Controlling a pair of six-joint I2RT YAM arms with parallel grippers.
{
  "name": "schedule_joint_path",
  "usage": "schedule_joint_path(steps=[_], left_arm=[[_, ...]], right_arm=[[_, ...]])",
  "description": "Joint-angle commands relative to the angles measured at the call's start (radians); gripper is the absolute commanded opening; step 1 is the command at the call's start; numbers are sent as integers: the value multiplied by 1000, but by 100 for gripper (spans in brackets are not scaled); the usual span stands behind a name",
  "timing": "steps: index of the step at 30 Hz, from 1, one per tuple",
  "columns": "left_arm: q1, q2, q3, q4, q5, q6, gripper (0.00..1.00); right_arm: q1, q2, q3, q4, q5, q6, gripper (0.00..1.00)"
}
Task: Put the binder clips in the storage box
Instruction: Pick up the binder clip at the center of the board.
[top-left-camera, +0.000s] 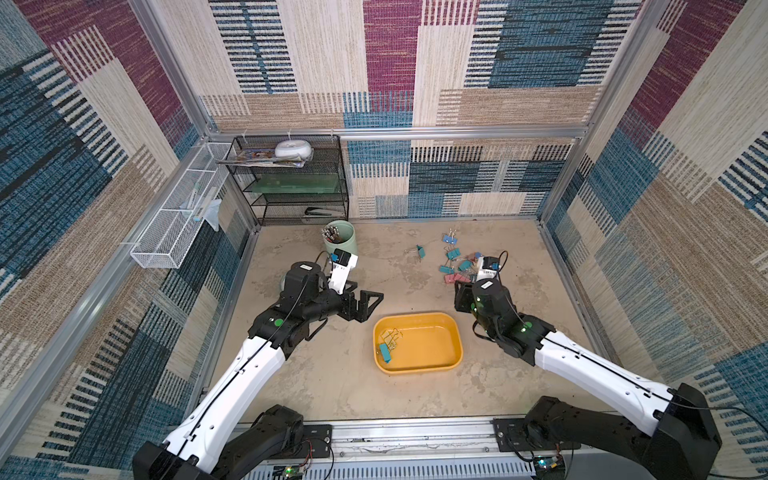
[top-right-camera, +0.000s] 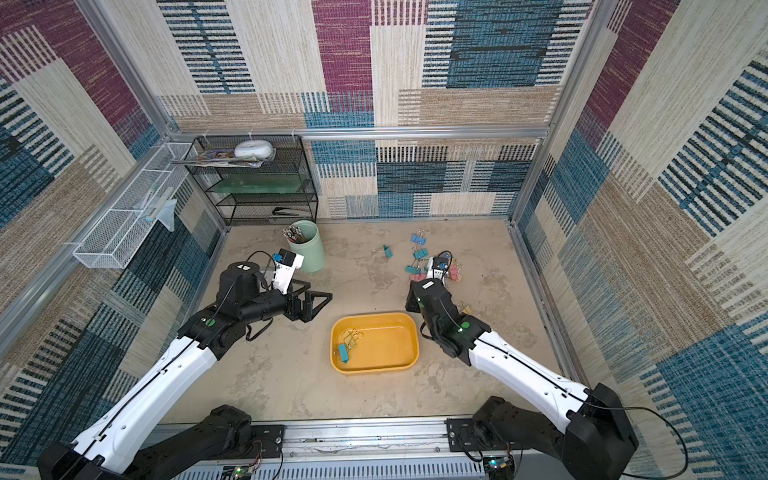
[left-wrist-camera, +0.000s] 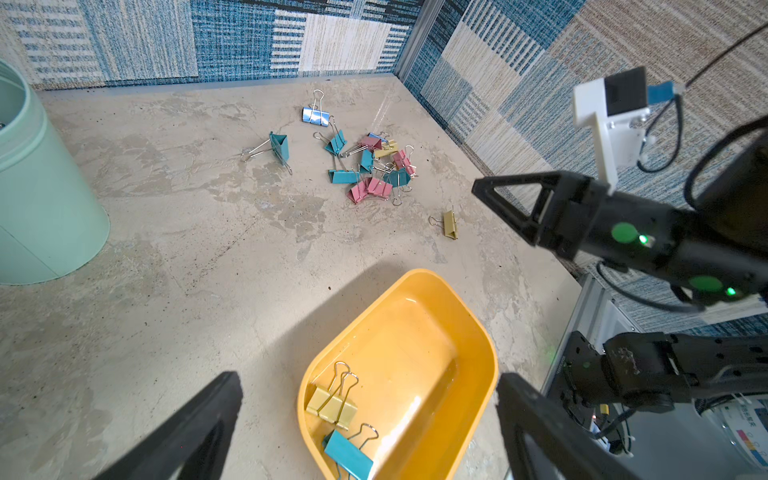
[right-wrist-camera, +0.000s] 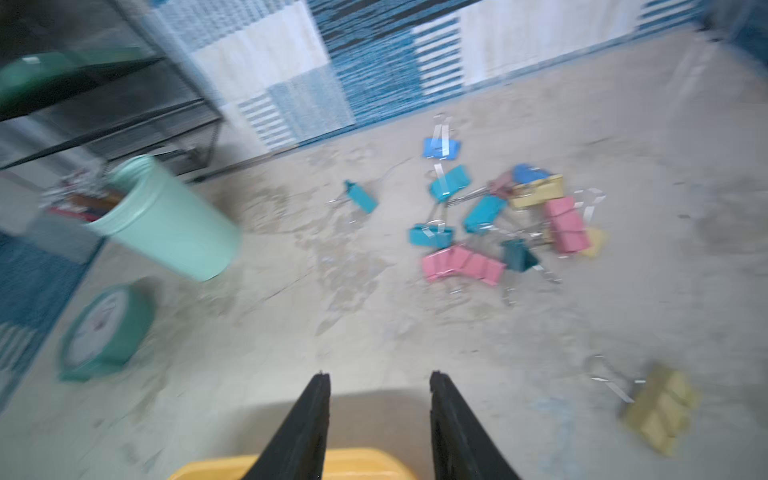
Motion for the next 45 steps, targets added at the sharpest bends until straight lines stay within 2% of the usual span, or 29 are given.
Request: schedule_joint_path(steps=[1, 11, 18, 22, 27, 32, 35, 41, 45], left_arm=[[1, 1, 1, 24, 8, 2, 100], [1, 3, 1, 24, 9, 4, 100], [2, 5, 0, 23, 12, 8, 100], [2, 11, 1, 24, 15, 1, 100], [1, 16, 1, 23, 19, -2, 100], [1, 15, 1, 22, 17, -1, 100], [2, 17, 2, 24, 20, -5, 100], [2, 18, 4, 24, 24, -9, 100], [2, 18, 4, 24, 24, -10, 100]], right_arm=[[-94, 79, 61, -200, 26, -73, 44], [-164, 447, 230, -321, 175, -88, 49], [-216, 558, 239, -331, 195, -96, 53], [-222, 599, 221, -335, 218, -85, 52], [-227, 635, 213, -330, 223, -74, 41], [-226, 614, 206, -352, 231, -62, 38], [-227, 569, 174, -335, 226, -63, 30], [-226, 484, 117, -308, 192, -59, 1], [-219, 408, 136, -363, 131, -47, 0]])
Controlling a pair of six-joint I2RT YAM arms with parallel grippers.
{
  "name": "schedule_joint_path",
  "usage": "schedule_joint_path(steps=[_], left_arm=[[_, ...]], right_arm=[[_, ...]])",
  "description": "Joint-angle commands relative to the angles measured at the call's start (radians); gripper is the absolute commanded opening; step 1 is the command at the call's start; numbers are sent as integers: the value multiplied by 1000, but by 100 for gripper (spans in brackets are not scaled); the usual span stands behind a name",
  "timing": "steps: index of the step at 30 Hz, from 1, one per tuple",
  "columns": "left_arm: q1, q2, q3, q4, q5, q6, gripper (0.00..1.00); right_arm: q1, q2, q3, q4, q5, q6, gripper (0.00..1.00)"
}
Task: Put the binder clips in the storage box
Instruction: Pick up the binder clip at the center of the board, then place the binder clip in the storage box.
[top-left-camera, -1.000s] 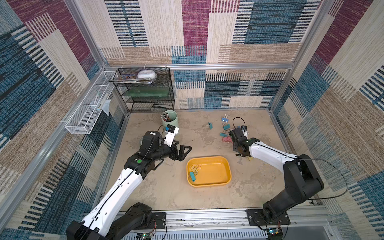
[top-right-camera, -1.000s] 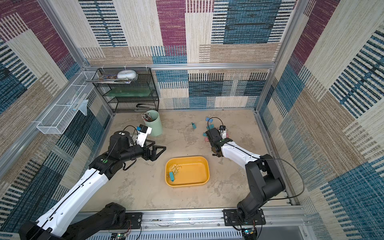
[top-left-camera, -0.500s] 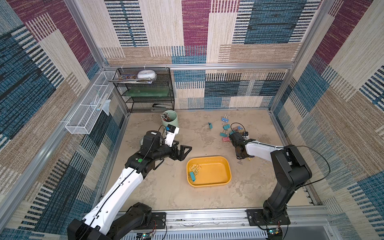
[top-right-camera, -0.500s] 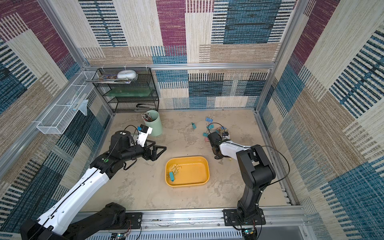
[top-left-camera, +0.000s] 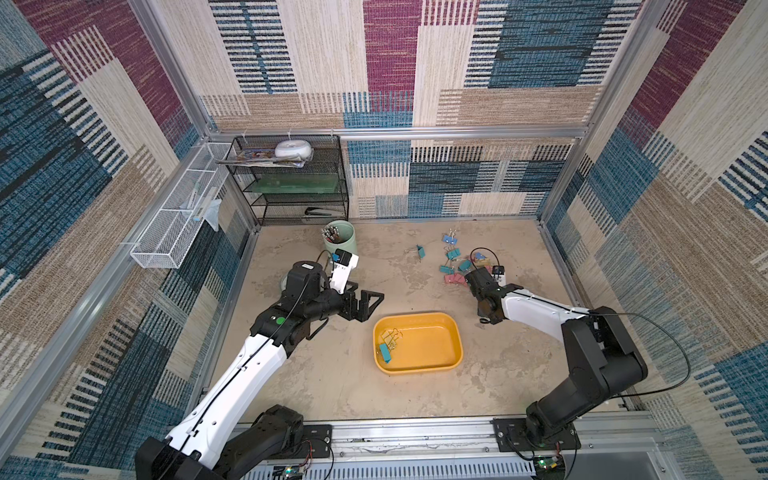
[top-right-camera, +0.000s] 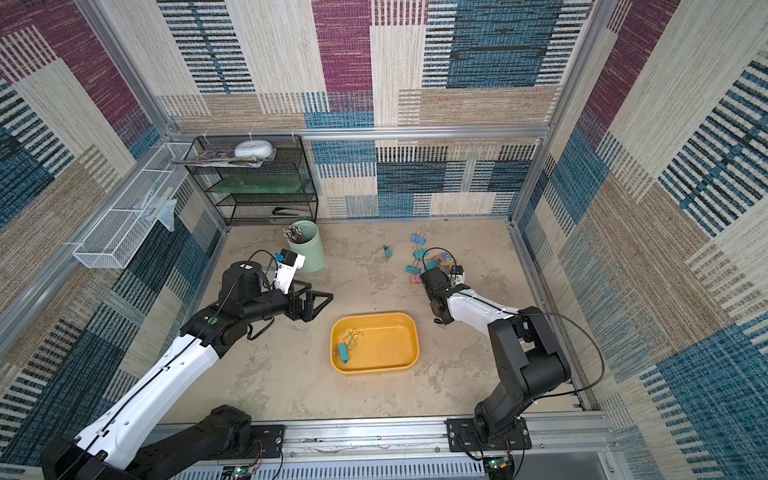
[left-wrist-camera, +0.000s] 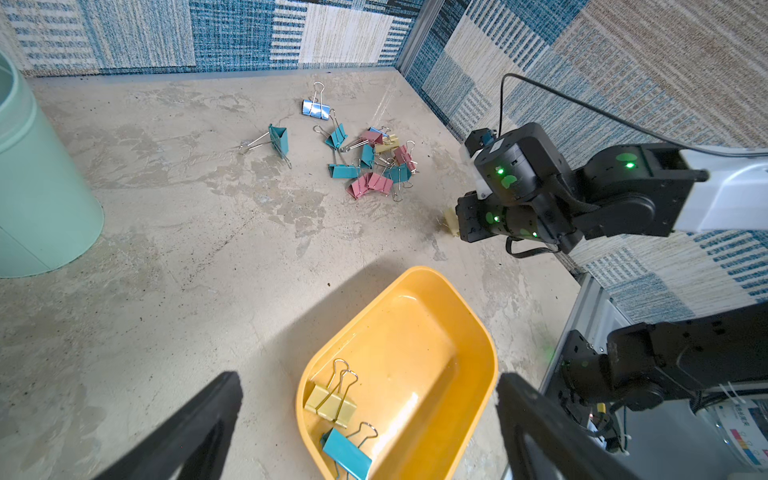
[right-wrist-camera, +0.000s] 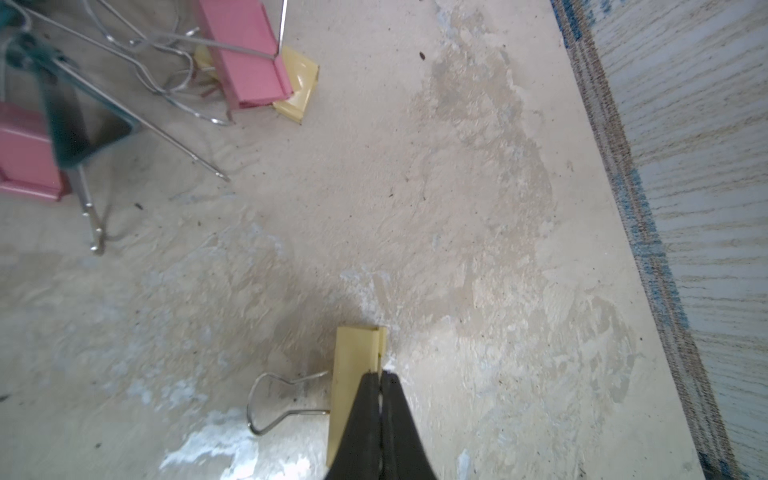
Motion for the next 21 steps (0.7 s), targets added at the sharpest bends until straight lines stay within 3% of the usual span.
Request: schedule_joint_path(steps=[1, 3, 7, 10, 16, 21], left_arm=[[2, 2, 4, 23, 14, -1, 100], [2, 1, 2, 24, 17, -1, 100], [1, 2, 3, 23, 16, 1, 100], [1, 4, 4, 24, 15, 0, 100], [2, 12, 4, 24, 18, -5, 100], [1, 14, 4, 24, 16, -7, 100]], right_arm=[[14, -73, 10, -26, -67, 17, 0], [24, -166, -4, -3, -163, 13, 0], [28, -428, -109, 156, -514, 5, 0], [38, -585, -205, 283, -697, 79, 0], [161, -714, -305, 404, -827, 174, 0], [294, -668, -394, 623, -901, 251, 0]])
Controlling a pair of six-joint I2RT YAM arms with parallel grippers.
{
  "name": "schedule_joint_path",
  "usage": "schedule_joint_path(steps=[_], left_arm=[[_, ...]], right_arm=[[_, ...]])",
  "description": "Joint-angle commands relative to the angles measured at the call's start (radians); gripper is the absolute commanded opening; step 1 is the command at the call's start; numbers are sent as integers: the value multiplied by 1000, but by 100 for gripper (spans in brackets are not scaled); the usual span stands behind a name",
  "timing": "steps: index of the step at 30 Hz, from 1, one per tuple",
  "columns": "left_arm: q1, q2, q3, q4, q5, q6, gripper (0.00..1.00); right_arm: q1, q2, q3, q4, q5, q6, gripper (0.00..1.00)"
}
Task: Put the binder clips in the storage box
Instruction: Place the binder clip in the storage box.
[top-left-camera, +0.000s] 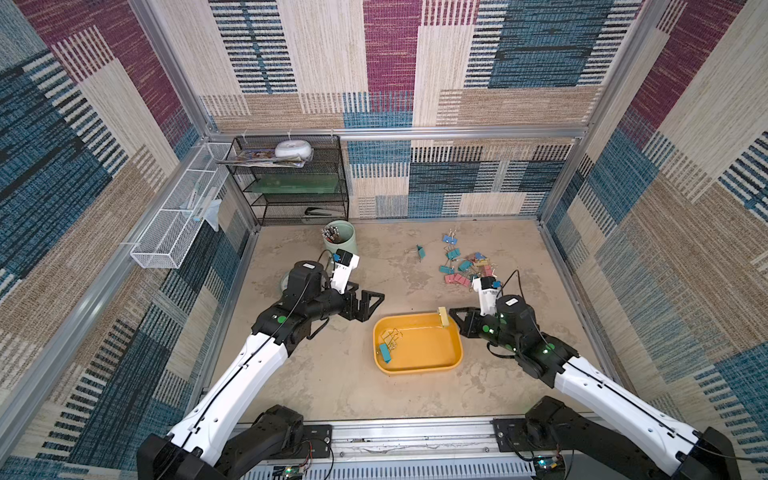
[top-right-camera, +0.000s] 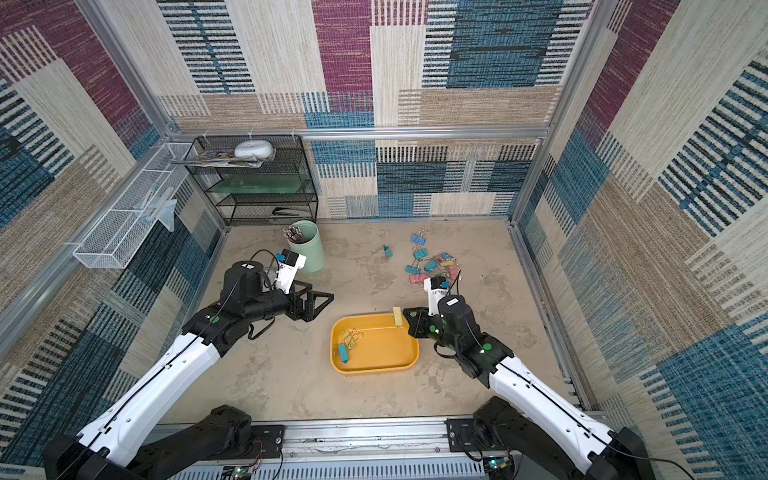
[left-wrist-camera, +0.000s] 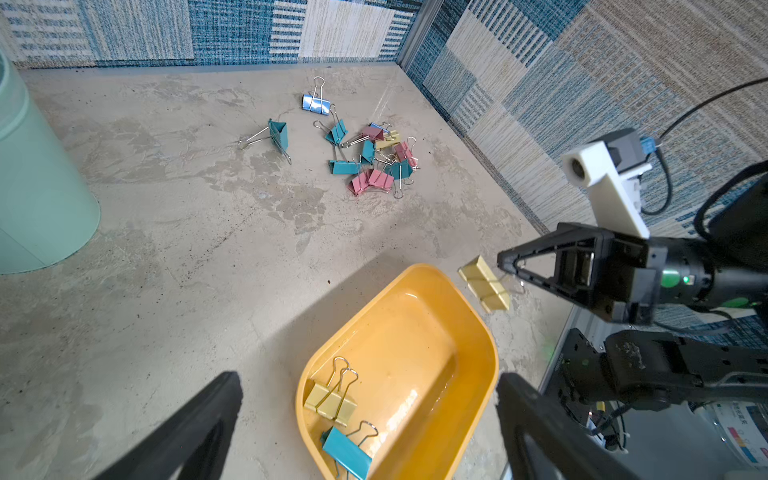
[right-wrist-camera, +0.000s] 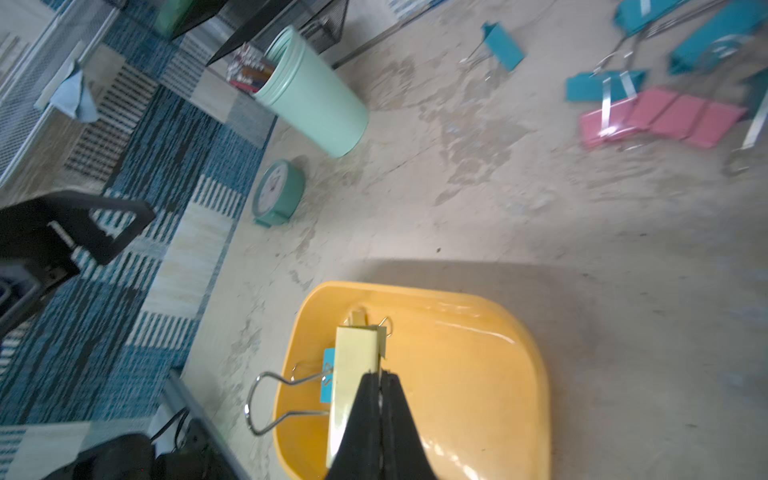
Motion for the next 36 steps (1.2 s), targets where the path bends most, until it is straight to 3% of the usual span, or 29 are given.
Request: schedule_joint_path(steps=[1, 11, 24, 27, 31, 36], left_arm=[[1, 0, 4, 23, 15, -5, 100], [0, -3, 2, 23, 10, 1, 100], [1, -6, 1, 23, 5, 5, 100], [1, -6, -1, 24, 3, 5, 100], [1, -5, 0, 23, 4, 6, 100], [1, -5, 1, 24, 2, 7, 100]], right_arm=[[63, 52, -28, 215, -93, 70, 0], [239, 401, 39, 357, -106, -29, 0], [316, 690, 90, 439, -102, -42, 0], [317, 699, 90, 434, -99, -40, 5], [320, 664, 94, 392, -70, -39, 24], [320, 532, 98, 282, 78, -57, 39]])
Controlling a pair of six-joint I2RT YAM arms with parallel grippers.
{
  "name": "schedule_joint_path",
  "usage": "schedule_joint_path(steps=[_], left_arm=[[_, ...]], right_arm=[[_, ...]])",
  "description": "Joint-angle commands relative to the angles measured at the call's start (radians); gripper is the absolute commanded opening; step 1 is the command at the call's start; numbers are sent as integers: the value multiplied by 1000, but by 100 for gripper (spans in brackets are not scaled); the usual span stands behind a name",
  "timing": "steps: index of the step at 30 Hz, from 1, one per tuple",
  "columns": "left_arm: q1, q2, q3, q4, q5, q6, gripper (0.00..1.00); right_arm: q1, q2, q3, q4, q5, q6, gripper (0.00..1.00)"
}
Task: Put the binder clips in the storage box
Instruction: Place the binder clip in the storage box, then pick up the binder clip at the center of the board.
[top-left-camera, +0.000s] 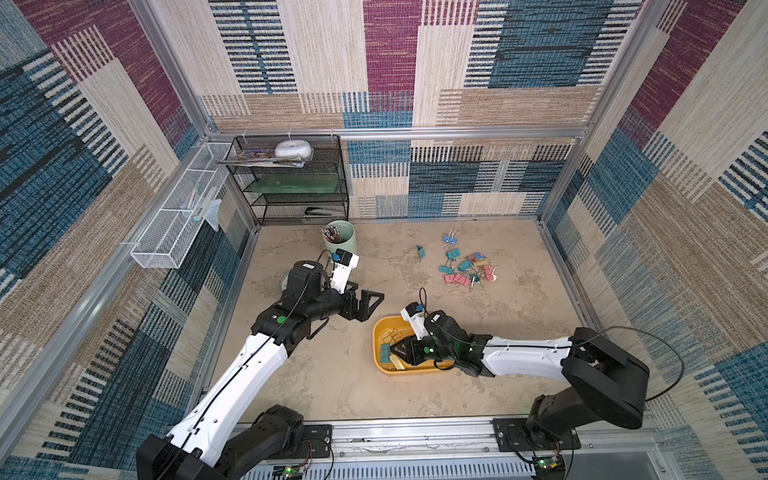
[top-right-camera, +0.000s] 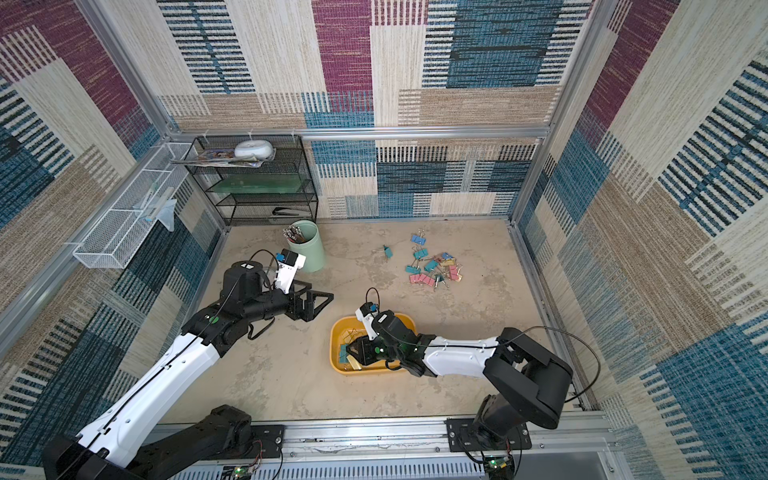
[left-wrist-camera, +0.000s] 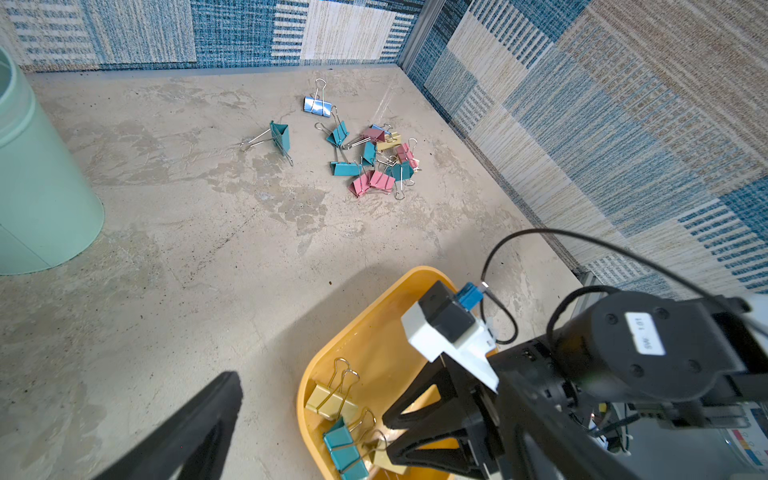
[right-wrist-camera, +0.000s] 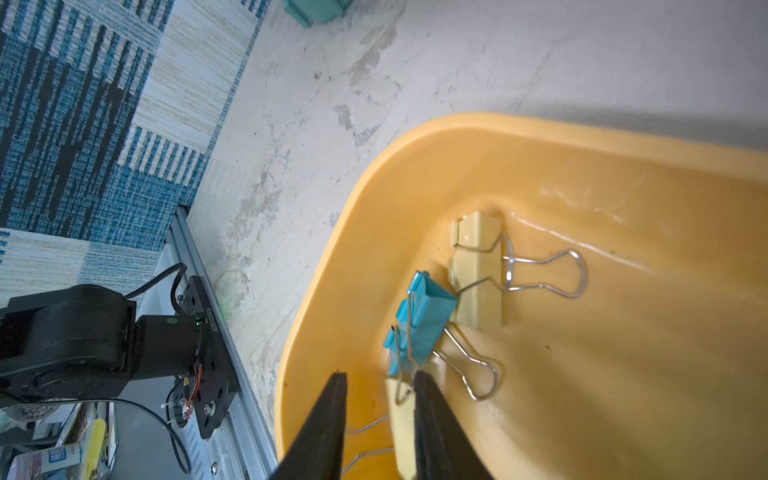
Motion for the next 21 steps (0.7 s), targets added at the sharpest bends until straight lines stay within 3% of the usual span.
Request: schedule_joint_path(steps=[1, 7, 10, 15, 21], left_arm=[[0, -1, 0, 24, 7, 4, 100], [1, -3, 1, 24, 9, 4, 100], [1, -5, 1, 24, 8, 5, 100], [1, -5, 1, 24, 9, 6, 100], [1, -9, 0, 23, 7, 12, 100]], right_arm=[[1, -77, 15, -118, 137, -34, 40], [-13, -268, 81, -301, 468, -80, 42], [-79, -318, 114, -349, 566, -142, 42], [-300, -263, 195, -472, 555, -145, 42], [-458, -113, 256, -484, 513, 49, 42]])
